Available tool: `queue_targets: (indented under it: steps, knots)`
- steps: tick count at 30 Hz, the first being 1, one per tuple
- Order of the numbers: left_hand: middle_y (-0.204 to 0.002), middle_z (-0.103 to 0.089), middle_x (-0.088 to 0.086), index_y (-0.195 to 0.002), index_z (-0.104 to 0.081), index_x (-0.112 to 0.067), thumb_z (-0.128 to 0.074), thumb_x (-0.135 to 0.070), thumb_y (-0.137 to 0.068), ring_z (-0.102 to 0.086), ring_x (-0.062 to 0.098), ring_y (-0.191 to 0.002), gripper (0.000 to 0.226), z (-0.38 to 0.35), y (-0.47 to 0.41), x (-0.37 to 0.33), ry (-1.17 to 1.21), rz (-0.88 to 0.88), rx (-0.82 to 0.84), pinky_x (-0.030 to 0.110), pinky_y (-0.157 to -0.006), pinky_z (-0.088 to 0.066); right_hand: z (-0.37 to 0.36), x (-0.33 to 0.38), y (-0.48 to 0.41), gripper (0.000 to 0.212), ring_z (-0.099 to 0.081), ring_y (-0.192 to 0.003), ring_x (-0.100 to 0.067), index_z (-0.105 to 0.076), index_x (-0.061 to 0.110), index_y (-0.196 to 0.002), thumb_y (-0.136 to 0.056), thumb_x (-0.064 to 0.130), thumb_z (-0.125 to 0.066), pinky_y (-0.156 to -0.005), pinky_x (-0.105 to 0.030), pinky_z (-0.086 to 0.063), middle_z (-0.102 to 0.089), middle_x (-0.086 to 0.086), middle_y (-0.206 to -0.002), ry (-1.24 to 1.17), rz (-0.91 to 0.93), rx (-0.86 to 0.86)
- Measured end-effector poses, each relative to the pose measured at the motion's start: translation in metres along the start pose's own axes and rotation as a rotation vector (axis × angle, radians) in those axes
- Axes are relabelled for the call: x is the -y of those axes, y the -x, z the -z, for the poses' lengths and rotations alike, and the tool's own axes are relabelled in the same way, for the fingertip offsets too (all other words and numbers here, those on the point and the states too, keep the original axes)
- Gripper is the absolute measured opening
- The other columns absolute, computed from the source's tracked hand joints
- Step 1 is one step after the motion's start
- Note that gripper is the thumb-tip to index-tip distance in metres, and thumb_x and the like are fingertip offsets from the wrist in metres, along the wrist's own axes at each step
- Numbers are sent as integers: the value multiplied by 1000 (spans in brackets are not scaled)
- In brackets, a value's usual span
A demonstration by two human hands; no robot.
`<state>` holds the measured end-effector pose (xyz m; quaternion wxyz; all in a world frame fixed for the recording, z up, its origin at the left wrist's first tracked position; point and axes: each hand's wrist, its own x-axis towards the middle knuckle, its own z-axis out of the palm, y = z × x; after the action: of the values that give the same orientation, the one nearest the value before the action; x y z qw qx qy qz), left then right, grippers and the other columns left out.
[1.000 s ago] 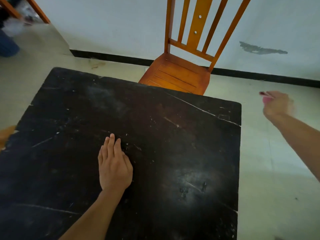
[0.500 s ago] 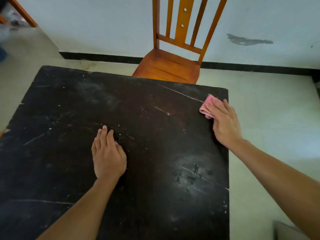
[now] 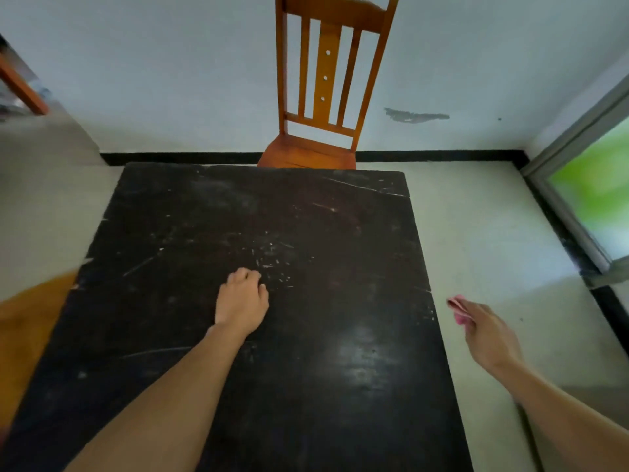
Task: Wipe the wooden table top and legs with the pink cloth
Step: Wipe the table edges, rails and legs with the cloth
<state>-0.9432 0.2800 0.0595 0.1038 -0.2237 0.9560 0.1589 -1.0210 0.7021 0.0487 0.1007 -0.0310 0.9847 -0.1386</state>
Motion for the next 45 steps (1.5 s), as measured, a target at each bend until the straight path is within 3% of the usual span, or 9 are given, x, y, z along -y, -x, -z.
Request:
queue_targets:
  steps: [5,9,13,17,20,24,28,35,45]
  knots:
    - [-110,-62,-1,-118,-56,-21,-44,-29,-98,-60,17,-96,25,36,84,51,86,16,145,34,-82,-51,-1,86,48,40,-63,-97,-22,-55,29,-131,-97,11,-45,-78,-35,-50,-60,4,-120,-25,105,37]
    - [-98,-64,-4,-113,-58,-22,-47,-28,-98,-60,11,-82,20,54,141,91,113,116,133,29,-73,-52,-7,146,78,46,-63,-106,-26,-49,28,-140,-97,14,-48,-87,-37,-49,-58,1,-128,-41,193,121]
    - [-95,-61,-8,-116,-56,-24,-47,-28,-99,-55,3,-74,20,65,195,124,155,207,88,19,-62,-43,-15,193,100,44,-64,-102,-28,-49,29,-138,-96,15,-49,-82,-38,-48,-58,1,-127,-20,318,196]
    - [-95,-63,-6,-115,-56,-23,-47,-29,-98,-60,9,-83,20,74,250,159,194,340,51,27,-73,-53,-27,235,115,38,-63,-98,-25,-50,30,-131,-97,14,-45,-78,-37,-46,-58,2,-119,52,472,288]
    - [-100,-65,-3,-113,-57,-22,-47,-28,-98,-62,13,-89,19,82,291,187,193,442,-4,26,-75,-50,-39,275,129,33,-63,-94,-21,-53,30,-124,-97,14,-43,-78,-36,-47,-57,6,-115,61,608,329]
    - [-97,-63,-4,-103,-56,-26,-47,-27,-98,-59,11,-83,11,92,340,231,239,546,-40,29,-77,-53,-52,336,159,32,-62,-91,-14,-52,29,-126,-99,17,-42,-78,-32,-49,-55,10,-113,50,730,365]
    - [-97,-56,-10,-107,-55,-27,-45,-25,-99,-53,7,-85,13,106,368,279,250,555,-73,21,-74,-45,-66,402,187,30,-61,-86,-7,-51,30,-128,-100,22,-43,-78,-30,-53,-56,10,-119,44,819,368]
    - [-100,-60,-11,-106,-59,-27,-45,-26,-99,-59,8,-90,15,133,363,403,282,507,-106,22,-80,-50,-110,521,229,41,-59,-86,-3,-44,26,-140,-100,20,-47,-78,-25,-53,-55,10,-120,-8,819,306]
    - [-95,-63,-5,-97,-58,-27,-40,-30,-95,-61,15,-86,18,172,288,543,121,221,125,37,-77,-54,-163,603,298,38,-61,-94,-8,-53,22,-132,-95,16,-57,-81,-23,-47,-60,7,-116,-124,568,247]
